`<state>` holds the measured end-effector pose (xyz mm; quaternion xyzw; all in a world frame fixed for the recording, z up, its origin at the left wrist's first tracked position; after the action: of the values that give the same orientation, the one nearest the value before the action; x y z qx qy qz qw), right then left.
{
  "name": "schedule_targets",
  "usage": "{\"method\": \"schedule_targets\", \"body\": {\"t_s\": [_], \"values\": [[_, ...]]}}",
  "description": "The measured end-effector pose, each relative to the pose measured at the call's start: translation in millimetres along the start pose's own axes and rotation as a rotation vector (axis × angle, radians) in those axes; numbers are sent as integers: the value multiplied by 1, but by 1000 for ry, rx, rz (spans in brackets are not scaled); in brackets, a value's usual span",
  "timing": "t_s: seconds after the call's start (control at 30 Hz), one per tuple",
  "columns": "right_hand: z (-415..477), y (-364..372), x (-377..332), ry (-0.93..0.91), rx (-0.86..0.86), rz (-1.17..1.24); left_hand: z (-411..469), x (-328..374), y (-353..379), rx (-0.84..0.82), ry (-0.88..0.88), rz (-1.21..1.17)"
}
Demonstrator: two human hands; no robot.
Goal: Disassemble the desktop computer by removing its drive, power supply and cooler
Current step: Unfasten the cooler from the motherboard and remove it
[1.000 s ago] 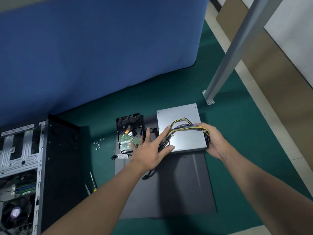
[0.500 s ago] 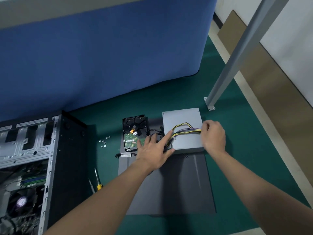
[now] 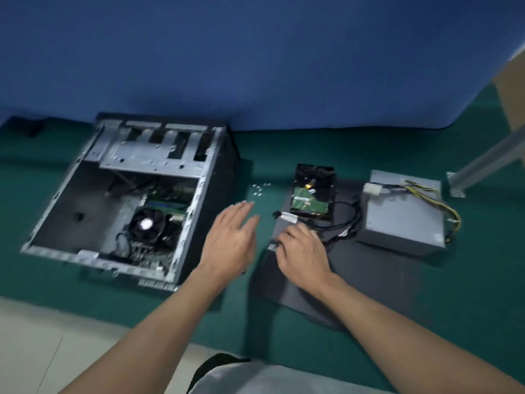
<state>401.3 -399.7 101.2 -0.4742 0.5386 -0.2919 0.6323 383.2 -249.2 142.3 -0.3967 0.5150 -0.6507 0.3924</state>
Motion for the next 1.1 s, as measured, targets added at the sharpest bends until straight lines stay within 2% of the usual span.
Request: {"method": "schedule_targets", "body": {"t_s": [0.1, 0.2, 0.3, 0.4, 0.57, 0.73, 0.83, 0.93, 1.1], "values": [[3, 36, -33, 59, -271, 11, -36, -28, -19, 95, -115, 18], [4, 63, -55, 179, -373, 64, -77, -53, -28, 85, -266, 44], [8, 86, -65, 350, -385, 78, -114, -75, -26, -82, -411, 22], [11, 103, -67, 485, -378, 36, -128, -90, -18, -258, -383, 51], [15, 116, -75, 605, -342, -62, -127, -94, -15, -266, -356, -19], [17, 108, -89, 693, -370, -88, -123, -99, -12, -448, -371, -206], [17, 82, -94, 758, -279, 143, -120, -101, -16, -523, -343, -253], [18, 41, -102, 746, -97, 364, -117, -101, -20, -578, -333, -284], [27, -20, -137, 561, 247, 613, -114, -101, -26, -664, -346, -338]]}}
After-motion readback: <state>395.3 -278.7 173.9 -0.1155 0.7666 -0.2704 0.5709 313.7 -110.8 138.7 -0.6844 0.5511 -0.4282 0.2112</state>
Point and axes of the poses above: each hand's wrist, its own z-axis towards the middle knuckle, its own y-axis out of the palm, x = y × z, the point moved 3 cm from there along z, towards the middle knuckle, and after that the axes turned 11 degrees about y, right-handed, at the moved point
